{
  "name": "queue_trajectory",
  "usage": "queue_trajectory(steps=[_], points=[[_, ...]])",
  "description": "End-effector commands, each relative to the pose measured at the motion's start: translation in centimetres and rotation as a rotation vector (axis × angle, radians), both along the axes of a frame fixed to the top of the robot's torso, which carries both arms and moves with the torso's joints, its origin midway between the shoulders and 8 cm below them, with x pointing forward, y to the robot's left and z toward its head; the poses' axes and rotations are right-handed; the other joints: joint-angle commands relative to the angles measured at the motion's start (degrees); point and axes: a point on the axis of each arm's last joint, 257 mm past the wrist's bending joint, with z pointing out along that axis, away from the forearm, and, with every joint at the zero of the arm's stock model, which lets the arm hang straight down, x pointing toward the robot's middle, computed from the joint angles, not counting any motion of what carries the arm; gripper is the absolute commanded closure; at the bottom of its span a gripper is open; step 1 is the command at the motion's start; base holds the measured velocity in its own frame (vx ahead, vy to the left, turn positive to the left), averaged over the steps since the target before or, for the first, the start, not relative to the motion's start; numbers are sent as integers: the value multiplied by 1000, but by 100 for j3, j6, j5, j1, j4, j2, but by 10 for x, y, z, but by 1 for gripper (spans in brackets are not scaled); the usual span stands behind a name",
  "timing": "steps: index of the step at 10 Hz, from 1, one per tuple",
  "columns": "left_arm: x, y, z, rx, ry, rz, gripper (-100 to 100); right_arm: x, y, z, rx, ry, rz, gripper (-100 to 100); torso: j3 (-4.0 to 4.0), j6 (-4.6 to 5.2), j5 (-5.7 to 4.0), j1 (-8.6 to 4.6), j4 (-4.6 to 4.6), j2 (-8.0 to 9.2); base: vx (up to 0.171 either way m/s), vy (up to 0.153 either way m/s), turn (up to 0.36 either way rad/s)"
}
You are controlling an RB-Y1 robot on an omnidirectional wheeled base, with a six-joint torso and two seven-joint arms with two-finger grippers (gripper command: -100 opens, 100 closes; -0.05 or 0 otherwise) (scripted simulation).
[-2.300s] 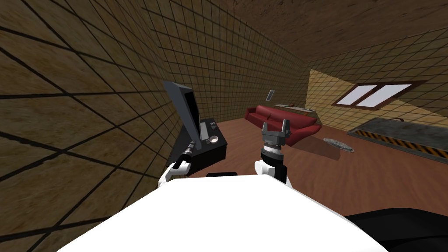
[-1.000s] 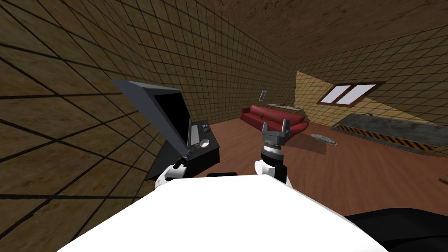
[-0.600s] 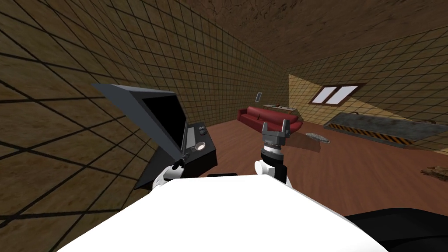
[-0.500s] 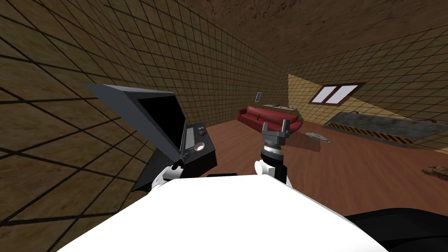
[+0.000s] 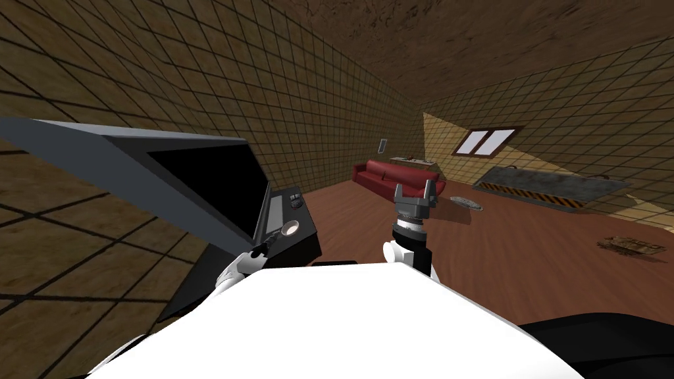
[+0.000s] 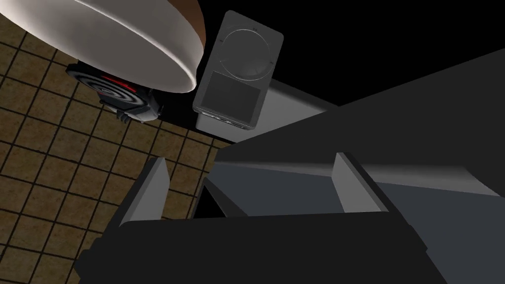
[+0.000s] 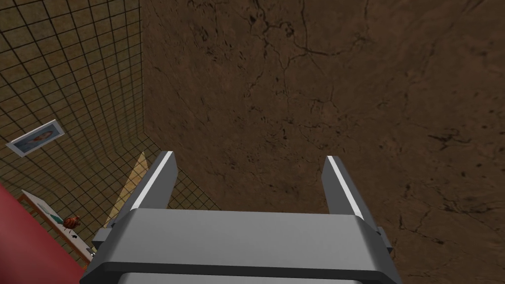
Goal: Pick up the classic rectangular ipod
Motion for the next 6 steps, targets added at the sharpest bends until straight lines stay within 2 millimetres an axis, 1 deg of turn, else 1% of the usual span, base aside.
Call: queue_trajectory(steps=[1,2,3,4,5,6], points=[[-7,19,-1,33,27,3,-100,0,0,0,0,0,0,0,0,0,0,0,0,0,143,-56,-90],[-7,19,-1,33,27,3,-100,0,0,0,0,0,0,0,-2,1,2,9,-1,-3,88,-23,-24],[-11,27,-2,49,39,4,-100,0,0,0,0,0,0,0,5,-2,5,20,1,11,59,-9,-49],[-20,44,-2,78,64,8,-100,0,0,0,0,0,0,0,12,-1,7,26,4,22,110,-31,-117],[-14,36,-4,63,52,6,-100,0,0,0,0,0,0,0,7,1,6,22,3,12,59,-14,-20],[-14,37,-4,65,53,6,0,0,0,0,0,0,0,0,13,-2,6,24,4,25,9,-2,5]])
